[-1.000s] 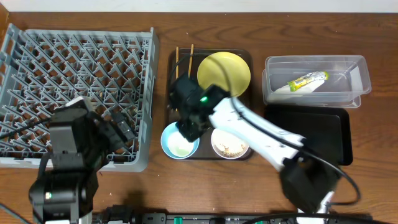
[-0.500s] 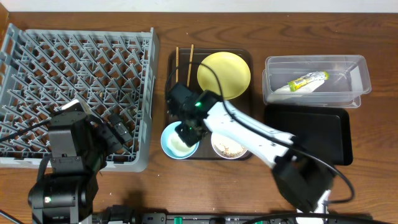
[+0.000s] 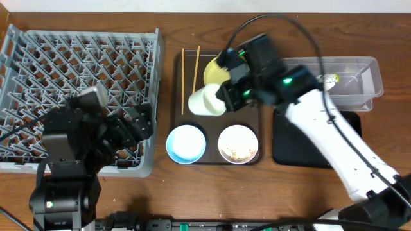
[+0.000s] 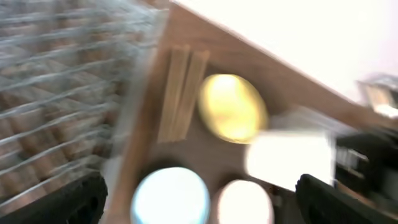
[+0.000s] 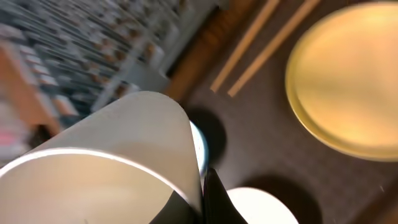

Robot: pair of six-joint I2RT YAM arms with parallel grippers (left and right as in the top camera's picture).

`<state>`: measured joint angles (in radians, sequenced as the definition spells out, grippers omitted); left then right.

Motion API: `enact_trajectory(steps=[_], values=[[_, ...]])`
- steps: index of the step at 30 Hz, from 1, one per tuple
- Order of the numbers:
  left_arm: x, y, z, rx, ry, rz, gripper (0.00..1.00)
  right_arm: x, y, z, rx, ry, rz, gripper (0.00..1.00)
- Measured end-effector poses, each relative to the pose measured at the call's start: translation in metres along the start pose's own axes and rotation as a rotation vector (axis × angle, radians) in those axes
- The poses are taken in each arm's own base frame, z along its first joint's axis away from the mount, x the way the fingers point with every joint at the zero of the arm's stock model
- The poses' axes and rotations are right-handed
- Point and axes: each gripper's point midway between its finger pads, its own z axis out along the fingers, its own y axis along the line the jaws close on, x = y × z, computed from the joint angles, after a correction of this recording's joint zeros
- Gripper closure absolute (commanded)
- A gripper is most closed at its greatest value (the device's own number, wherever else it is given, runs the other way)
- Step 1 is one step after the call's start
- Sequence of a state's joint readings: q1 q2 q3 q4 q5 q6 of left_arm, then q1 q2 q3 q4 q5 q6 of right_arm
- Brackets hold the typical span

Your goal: Sort waste into correct bins and load items into the dishwasher

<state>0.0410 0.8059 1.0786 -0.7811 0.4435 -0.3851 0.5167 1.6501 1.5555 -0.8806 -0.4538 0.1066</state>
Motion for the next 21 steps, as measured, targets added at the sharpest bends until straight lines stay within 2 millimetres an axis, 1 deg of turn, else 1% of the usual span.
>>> enact_trajectory(steps=[2, 4, 7, 9, 13, 17, 21], values=[[-0.002, -0.025, 0.0, 0.137, 0.014, 0.023, 0.0, -0.008, 0.003, -0.008, -0.085, -0.03, -0.005, 0.99], [-0.001, -0.045, -0.001, 0.252, 0.038, 0.042, 0.0, -0.014, 0.01, -0.016, -0.183, -0.056, -0.021, 0.99], [0.003, -0.071, -0.004, 0.412, 0.092, 0.065, 0.0, -0.021, 0.031, -0.029, -0.357, -0.096, -0.078, 0.99], [0.007, -0.081, -0.005, 0.49, 0.135, 0.068, 0.0, -0.024, 0.048, -0.038, -0.472, -0.117, -0.122, 0.99], [0.017, -0.095, -0.005, 0.618, 0.24, 0.047, 0.0, -0.026, 0.071, -0.052, -0.62, -0.146, -0.186, 0.99], [0.024, -0.103, -0.004, 0.713, 0.334, 0.011, 0.0, -0.026, 0.085, -0.06, -0.701, -0.159, -0.228, 0.99], [0.027, -0.106, -0.005, 0.764, 0.38, -0.008, 0.01, -0.027, 0.098, -0.066, -0.762, -0.173, -0.273, 0.99]])
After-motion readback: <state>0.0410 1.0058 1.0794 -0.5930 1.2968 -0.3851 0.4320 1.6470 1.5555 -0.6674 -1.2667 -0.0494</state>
